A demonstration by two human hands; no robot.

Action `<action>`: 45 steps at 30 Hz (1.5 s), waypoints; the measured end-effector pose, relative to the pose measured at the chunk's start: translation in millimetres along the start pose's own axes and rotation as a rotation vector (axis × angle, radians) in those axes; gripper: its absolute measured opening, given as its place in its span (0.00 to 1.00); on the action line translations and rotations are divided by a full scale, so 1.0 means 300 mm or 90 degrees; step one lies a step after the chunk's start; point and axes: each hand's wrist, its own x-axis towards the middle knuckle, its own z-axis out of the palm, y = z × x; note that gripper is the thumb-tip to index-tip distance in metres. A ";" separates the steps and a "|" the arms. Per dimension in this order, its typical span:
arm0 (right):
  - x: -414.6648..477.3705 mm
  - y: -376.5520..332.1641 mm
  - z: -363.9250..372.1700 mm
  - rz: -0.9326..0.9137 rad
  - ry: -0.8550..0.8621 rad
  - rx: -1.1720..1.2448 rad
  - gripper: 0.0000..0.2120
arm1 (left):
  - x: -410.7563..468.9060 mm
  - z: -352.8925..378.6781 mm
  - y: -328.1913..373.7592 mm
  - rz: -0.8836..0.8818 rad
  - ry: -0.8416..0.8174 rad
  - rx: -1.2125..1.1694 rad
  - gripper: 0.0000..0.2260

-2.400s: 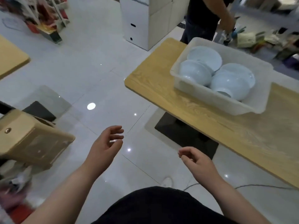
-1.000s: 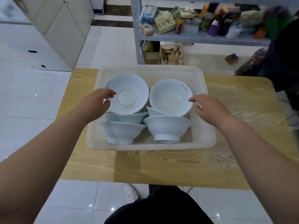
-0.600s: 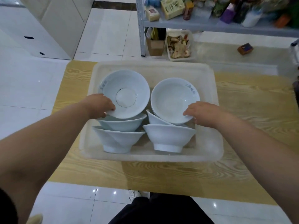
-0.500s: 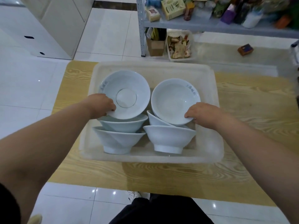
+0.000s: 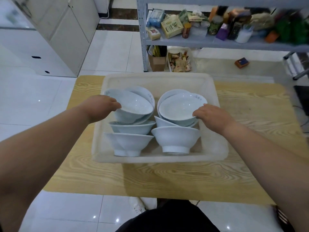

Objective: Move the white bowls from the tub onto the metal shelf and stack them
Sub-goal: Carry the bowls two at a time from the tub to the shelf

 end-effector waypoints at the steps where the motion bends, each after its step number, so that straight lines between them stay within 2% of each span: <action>1: -0.006 -0.028 -0.032 0.017 0.009 0.008 0.11 | -0.011 -0.017 0.005 -0.005 0.008 0.010 0.17; 5: -0.037 -0.105 -0.096 0.090 0.032 0.036 0.09 | -0.074 -0.075 0.020 -0.023 0.079 0.008 0.18; 9: -0.122 -0.176 -0.160 0.118 0.124 0.054 0.11 | -0.167 -0.140 0.033 -0.054 0.193 0.001 0.17; 14: -0.211 -0.309 -0.266 0.100 0.250 0.030 0.12 | -0.334 -0.218 0.074 -0.069 0.304 0.003 0.15; 18: -0.236 -0.404 -0.290 0.048 0.318 0.009 0.12 | -0.512 -0.230 0.132 -0.132 0.354 -0.019 0.13; 22: -0.211 -0.499 -0.275 -0.053 0.374 0.023 0.12 | -0.716 -0.181 0.212 -0.246 0.357 -0.059 0.13; 29: -0.107 -0.670 -0.230 -0.356 0.395 0.094 0.12 | -1.062 -0.063 0.481 -0.530 0.286 -0.111 0.16; 34: -0.080 -0.850 -0.201 -0.538 0.364 0.131 0.13 | -1.302 -0.002 0.748 -0.727 0.218 -0.122 0.15; 38: -0.103 -1.042 -0.160 -0.683 0.316 0.174 0.16 | -1.469 0.001 0.988 -0.880 0.210 -0.115 0.12; 45: -0.229 -1.475 -0.072 -0.860 0.218 0.192 0.17 | -1.783 0.144 1.369 -1.071 0.188 -0.121 0.13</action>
